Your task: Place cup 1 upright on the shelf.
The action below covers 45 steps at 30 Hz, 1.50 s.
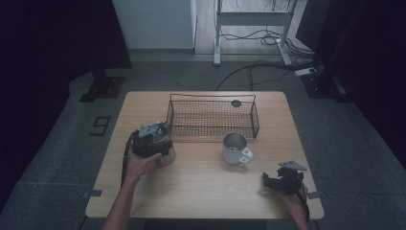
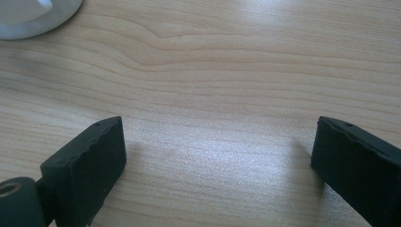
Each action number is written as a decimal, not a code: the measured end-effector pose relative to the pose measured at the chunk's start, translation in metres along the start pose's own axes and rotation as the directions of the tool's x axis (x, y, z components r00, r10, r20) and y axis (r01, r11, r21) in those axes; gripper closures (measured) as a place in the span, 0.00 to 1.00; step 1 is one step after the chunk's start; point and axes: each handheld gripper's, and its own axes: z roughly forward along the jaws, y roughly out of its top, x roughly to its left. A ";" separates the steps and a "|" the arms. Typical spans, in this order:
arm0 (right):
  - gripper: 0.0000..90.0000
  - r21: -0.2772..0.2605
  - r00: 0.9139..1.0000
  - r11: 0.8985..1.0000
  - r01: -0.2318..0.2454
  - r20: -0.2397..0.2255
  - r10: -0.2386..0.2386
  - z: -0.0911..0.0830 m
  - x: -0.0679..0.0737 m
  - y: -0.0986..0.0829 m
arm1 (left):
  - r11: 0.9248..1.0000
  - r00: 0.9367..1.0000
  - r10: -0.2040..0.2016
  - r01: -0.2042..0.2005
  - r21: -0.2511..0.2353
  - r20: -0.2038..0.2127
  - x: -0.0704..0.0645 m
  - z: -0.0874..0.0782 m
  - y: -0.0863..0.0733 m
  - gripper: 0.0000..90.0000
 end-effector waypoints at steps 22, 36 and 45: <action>0.04 0.002 1.000 1.000 0.012 -0.009 -0.012 0.002 -0.001 0.002 | 0.999 1.000 -0.015 0.015 -0.032 -0.003 -0.010 -0.017 0.014 0.04; 0.06 -0.005 1.000 1.000 0.005 -0.003 -0.005 0.002 -0.001 0.002 | 0.998 1.000 -0.015 0.016 -0.067 0.014 -0.014 -0.029 0.029 0.04; 0.06 -0.005 1.000 1.000 0.004 -0.002 -0.004 0.002 -0.001 0.002 | 0.996 0.999 -0.037 0.038 -0.080 0.013 -0.013 -0.035 0.037 0.04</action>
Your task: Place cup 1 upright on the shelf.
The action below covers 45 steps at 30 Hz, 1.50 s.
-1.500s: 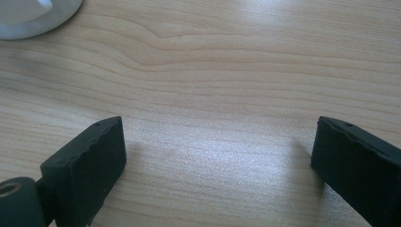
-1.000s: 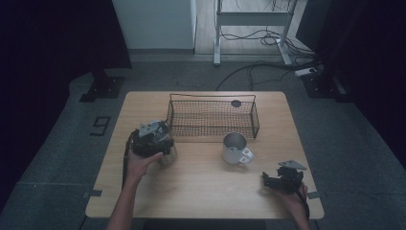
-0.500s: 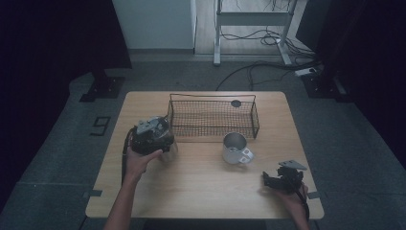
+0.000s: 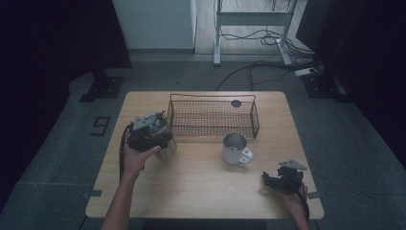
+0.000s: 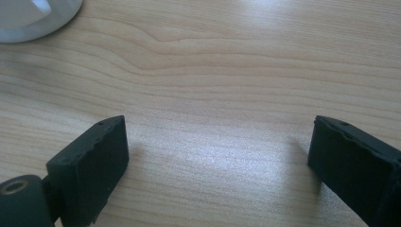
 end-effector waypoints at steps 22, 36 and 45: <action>0.06 0.000 1.000 1.000 -0.003 0.003 0.003 0.000 0.000 0.000 | 1.000 1.000 0.005 -0.005 -0.008 0.018 -0.009 0.001 0.021 0.04; 0.07 -0.001 1.000 1.000 -0.004 0.006 0.004 0.000 -0.001 0.000 | 1.000 1.000 0.006 -0.006 -0.011 0.023 -0.009 0.004 0.035 0.04; 0.07 -0.002 1.000 1.000 -0.003 0.005 0.003 0.000 -0.001 0.000 | 1.000 1.000 0.026 -0.026 0.001 0.016 -0.014 0.010 0.043 0.04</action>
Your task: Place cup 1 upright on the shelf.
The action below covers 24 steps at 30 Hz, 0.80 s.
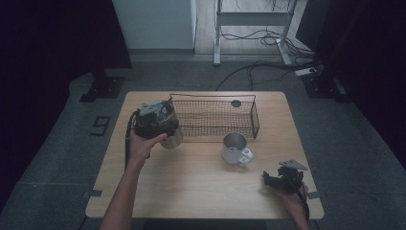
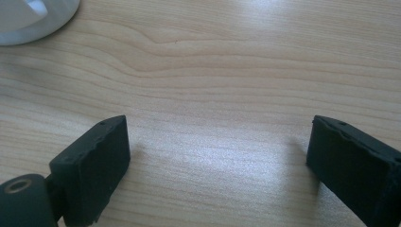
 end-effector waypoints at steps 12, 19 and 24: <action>0.08 -0.006 1.000 1.000 -0.003 0.004 0.003 0.000 0.000 0.000 | 1.000 1.000 0.010 -0.010 -0.004 0.008 -0.002 0.009 0.011 0.04; 0.09 -0.006 1.000 1.000 -0.004 0.005 0.004 0.000 0.000 0.000 | 1.000 1.000 0.010 -0.010 -0.003 0.020 -0.006 0.012 0.017 0.04; 0.09 -0.005 1.000 1.000 -0.006 0.005 0.006 0.000 0.000 0.000 | 1.000 0.999 0.030 -0.030 0.001 0.014 -0.010 0.016 0.023 0.04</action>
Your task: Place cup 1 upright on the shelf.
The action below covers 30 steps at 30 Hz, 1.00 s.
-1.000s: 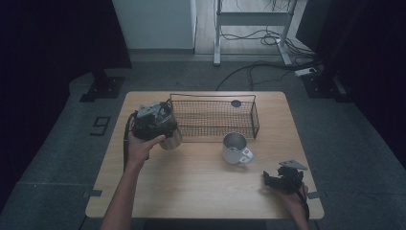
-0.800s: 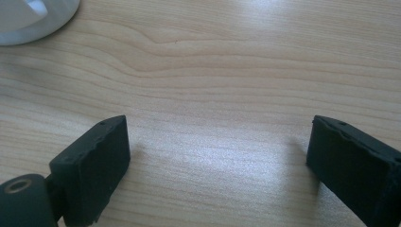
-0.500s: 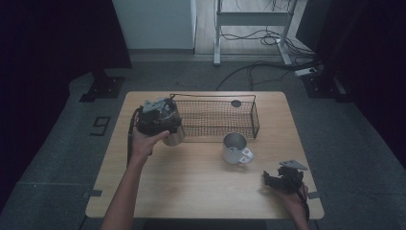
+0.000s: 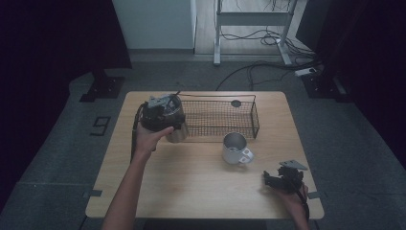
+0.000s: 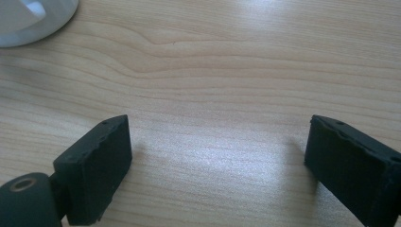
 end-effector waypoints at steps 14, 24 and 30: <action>0.09 -0.001 1.000 1.000 0.000 0.001 0.000 0.000 0.000 0.000 | 1.000 1.000 0.007 -0.007 -0.001 0.010 -0.003 0.012 0.010 0.04; 0.09 -0.001 1.000 1.000 0.000 0.001 0.000 0.000 0.000 0.000 | 1.000 1.000 -0.003 0.003 -0.008 0.020 -0.002 0.018 0.015 0.04; 0.09 0.000 1.000 1.000 0.001 0.000 -0.001 0.000 0.000 0.000 | 1.000 1.000 0.001 -0.001 -0.009 0.015 -0.003 0.021 0.020 0.04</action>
